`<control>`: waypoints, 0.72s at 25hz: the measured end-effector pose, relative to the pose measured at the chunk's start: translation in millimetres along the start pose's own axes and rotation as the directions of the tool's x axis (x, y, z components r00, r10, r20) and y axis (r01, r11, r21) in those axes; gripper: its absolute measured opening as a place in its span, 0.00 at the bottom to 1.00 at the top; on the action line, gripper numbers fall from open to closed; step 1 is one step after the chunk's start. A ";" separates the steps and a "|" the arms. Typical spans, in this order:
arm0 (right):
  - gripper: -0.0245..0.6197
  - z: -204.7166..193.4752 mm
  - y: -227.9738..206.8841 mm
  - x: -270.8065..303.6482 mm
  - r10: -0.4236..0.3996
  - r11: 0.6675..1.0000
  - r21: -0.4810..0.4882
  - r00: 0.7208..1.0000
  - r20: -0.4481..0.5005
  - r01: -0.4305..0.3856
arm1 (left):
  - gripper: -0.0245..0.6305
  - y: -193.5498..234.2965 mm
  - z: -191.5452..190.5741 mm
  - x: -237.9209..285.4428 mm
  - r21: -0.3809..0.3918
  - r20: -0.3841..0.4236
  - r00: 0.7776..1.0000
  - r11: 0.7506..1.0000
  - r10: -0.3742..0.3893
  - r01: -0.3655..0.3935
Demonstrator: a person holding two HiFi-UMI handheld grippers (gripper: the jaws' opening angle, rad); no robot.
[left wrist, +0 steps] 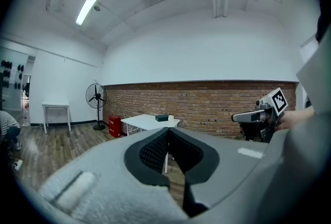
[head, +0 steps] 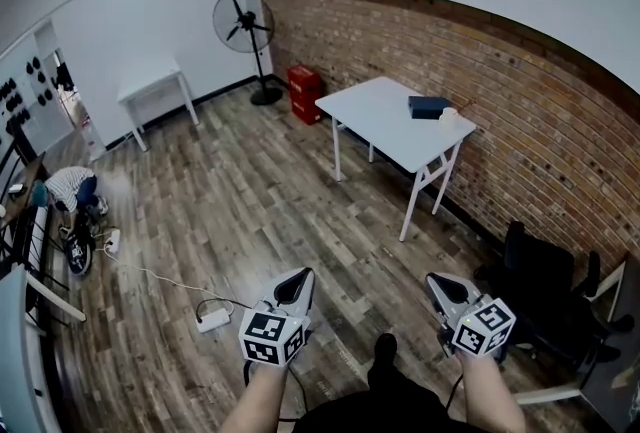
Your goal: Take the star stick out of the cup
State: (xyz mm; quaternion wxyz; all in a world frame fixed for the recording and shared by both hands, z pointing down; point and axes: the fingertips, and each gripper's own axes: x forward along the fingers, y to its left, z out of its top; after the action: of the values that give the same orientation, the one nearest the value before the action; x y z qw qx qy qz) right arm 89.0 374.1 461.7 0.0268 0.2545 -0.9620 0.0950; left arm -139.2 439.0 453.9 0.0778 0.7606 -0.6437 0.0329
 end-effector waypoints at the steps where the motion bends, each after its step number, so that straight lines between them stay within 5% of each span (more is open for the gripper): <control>1: 0.04 -1.8 -6.8 6.9 0.002 1.000 0.008 1.000 -0.004 -0.002 | 0.05 3.1 0.7 9.9 0.002 -0.005 1.000 1.000 -0.003 0.003; 18: 0.04 -21.0 -183.5 121.0 0.000 0.992 0.123 0.993 -0.116 0.015 | 0.05 33.8 -5.1 233.9 -0.033 -0.146 0.987 0.998 -0.063 0.058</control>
State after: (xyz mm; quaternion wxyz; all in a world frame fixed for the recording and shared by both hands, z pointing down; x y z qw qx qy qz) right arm 74.7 163.2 525.5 0.0671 0.2533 -0.9501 0.1690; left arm -132.7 206.6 496.7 0.1371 0.7740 -0.6133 0.0773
